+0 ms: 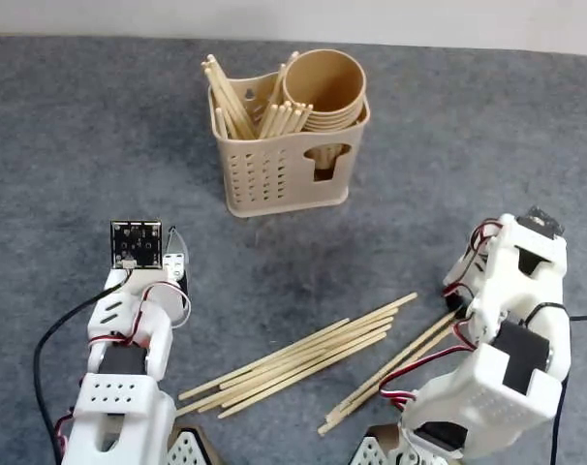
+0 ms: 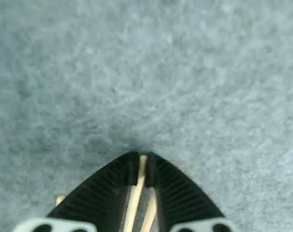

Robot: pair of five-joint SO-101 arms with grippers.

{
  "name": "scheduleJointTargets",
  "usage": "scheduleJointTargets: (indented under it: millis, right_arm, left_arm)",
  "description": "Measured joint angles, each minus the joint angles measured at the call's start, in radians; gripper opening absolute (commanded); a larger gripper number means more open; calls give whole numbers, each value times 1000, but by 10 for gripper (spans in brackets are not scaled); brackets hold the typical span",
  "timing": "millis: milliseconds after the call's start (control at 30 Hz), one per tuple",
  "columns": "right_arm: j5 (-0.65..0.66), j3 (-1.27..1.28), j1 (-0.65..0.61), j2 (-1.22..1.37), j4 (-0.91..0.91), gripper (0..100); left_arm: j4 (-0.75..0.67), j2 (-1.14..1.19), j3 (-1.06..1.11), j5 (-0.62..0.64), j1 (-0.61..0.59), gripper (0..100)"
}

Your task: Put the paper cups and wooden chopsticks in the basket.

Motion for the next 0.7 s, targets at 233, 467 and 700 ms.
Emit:
scheduleJointTargets:
  millis: [233, 467, 700]
  right_arm:
    - [0, -49, -2, 2, 15, 5]
    - [-17, -229, -2, 2, 155, 5]
    - [-28, -407, -2, 2, 327, 5]
  left_arm:
    - [0, 0, 0, 0, 0, 94]
    - [0, 0, 0, 0, 0, 94]
    - [0, 0, 0, 0, 0, 94]
